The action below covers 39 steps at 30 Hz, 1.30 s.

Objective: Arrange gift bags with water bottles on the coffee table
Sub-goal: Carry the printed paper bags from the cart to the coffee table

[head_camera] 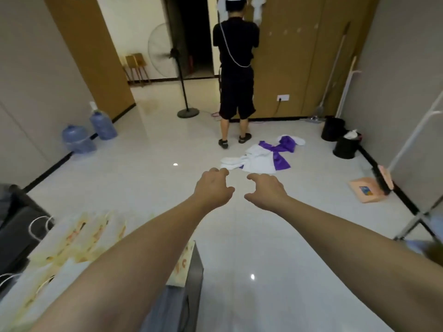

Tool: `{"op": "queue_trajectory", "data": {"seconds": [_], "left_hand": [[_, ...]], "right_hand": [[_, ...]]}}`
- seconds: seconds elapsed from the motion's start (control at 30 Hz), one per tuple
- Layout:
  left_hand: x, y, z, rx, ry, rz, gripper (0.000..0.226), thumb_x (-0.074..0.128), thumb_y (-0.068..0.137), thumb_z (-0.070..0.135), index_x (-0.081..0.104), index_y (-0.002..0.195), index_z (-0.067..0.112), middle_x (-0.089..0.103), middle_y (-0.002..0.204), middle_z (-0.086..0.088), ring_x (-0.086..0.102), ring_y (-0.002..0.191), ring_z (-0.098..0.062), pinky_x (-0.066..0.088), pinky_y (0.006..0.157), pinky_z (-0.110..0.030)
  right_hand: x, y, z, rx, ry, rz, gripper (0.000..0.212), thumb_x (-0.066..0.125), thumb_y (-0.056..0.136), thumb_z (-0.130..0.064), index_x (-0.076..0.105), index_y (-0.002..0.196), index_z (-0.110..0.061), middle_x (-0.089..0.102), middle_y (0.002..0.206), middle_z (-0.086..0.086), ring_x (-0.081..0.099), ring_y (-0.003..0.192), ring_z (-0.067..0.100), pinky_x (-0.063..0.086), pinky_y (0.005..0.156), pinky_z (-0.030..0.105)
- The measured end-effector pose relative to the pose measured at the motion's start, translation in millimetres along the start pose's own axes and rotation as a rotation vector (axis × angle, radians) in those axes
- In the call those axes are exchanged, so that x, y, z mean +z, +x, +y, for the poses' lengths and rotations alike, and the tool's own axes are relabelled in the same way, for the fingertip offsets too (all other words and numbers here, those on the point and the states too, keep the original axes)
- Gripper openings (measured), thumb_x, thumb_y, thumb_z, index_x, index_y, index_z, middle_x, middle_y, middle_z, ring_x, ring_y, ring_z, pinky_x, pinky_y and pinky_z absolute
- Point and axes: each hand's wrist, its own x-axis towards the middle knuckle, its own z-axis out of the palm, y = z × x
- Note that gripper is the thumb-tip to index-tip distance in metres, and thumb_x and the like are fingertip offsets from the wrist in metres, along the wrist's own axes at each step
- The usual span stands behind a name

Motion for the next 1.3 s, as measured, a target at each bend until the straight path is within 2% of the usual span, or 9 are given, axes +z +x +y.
{"op": "queue_trajectory", "data": {"seconds": [0.13, 0.37, 0.63, 0.8, 0.97, 1.07, 1.2, 1.3], "left_hand": [[44, 37, 104, 0.14, 0.002, -0.065, 0.054, 0.063, 0.093, 0.034, 0.049, 0.141, 0.015, 0.052, 0.14, -0.009, 0.047, 0.129, -0.027, 0.044, 0.102, -0.038], [128, 83, 281, 0.34, 0.035, -0.166, 0.057, 0.065, 0.094, 0.035, 0.047, 0.145, 0.018, 0.051, 0.142, -0.008, 0.05, 0.128, -0.026, 0.046, 0.103, -0.039], [206, 122, 454, 0.563, 0.071, -0.3, 0.056, 0.065, 0.095, 0.038, 0.047, 0.144, 0.019, 0.05, 0.141, -0.007, 0.049, 0.127, -0.027, 0.048, 0.103, -0.041], [247, 152, 531, 0.726, 0.105, -0.364, 0.058, 0.065, 0.094, 0.04, 0.046, 0.145, 0.02, 0.049, 0.143, -0.007, 0.047, 0.128, -0.028, 0.048, 0.102, -0.044], [280, 202, 602, 0.895, 0.076, -0.391, 0.047, 0.065, 0.091, 0.037, 0.056, 0.131, 0.015, 0.055, 0.132, -0.01, 0.051, 0.123, -0.031, 0.048, 0.099, -0.044], [294, 237, 644, 0.984, 0.067, -0.413, 0.045, 0.065, 0.09, 0.035, 0.057, 0.13, 0.016, 0.057, 0.132, -0.01, 0.053, 0.121, -0.031, 0.049, 0.098, -0.044], [303, 286, 697, 1.077, 0.055, -0.492, 0.052, 0.065, 0.091, 0.035, 0.052, 0.138, 0.018, 0.056, 0.135, -0.01, 0.053, 0.121, -0.031, 0.049, 0.097, -0.043], [307, 320, 736, 1.078, 0.007, -0.547, 0.056, 0.064, 0.092, 0.035, 0.049, 0.144, 0.017, 0.053, 0.141, -0.01, 0.053, 0.124, -0.031, 0.05, 0.1, -0.044]], "right_hand": [[-45, -4, 103, 0.141, 0.004, 0.062, 0.067, 0.07, 0.089, -0.034, 0.044, 0.15, -0.025, 0.054, 0.145, 0.004, 0.05, 0.13, 0.029, 0.048, 0.102, 0.042], [-111, -13, 279, 0.34, 0.049, 0.133, 0.066, 0.069, 0.09, -0.035, 0.043, 0.15, -0.026, 0.056, 0.14, 0.006, 0.052, 0.128, 0.029, 0.048, 0.101, 0.042], [-171, -41, 440, 0.545, 0.093, 0.202, 0.068, 0.068, 0.089, -0.037, 0.042, 0.15, -0.025, 0.052, 0.145, 0.008, 0.049, 0.132, 0.031, 0.045, 0.105, 0.044], [-190, -49, 512, 0.714, 0.124, 0.239, 0.069, 0.072, 0.085, -0.037, 0.046, 0.148, -0.024, 0.058, 0.139, 0.009, 0.054, 0.127, 0.029, 0.051, 0.1, 0.043], [-212, -44, 574, 0.845, 0.162, 0.307, 0.061, 0.072, 0.083, -0.034, 0.054, 0.14, -0.022, 0.064, 0.128, 0.006, 0.06, 0.119, 0.03, 0.053, 0.097, 0.044], [-234, -31, 607, 0.943, 0.142, 0.377, 0.054, 0.067, 0.087, -0.032, 0.055, 0.138, -0.021, 0.063, 0.13, 0.01, 0.058, 0.118, 0.032, 0.051, 0.097, 0.045], [-272, -4, 642, 1.056, 0.12, 0.43, 0.069, 0.07, 0.086, -0.035, 0.045, 0.148, -0.022, 0.055, 0.142, 0.007, 0.052, 0.129, 0.03, 0.048, 0.102, 0.042], [-296, 18, 664, 1.121, 0.141, 0.519, 0.069, 0.071, 0.086, -0.034, 0.045, 0.148, -0.021, 0.056, 0.143, 0.006, 0.053, 0.129, 0.028, 0.05, 0.101, 0.042]]}}
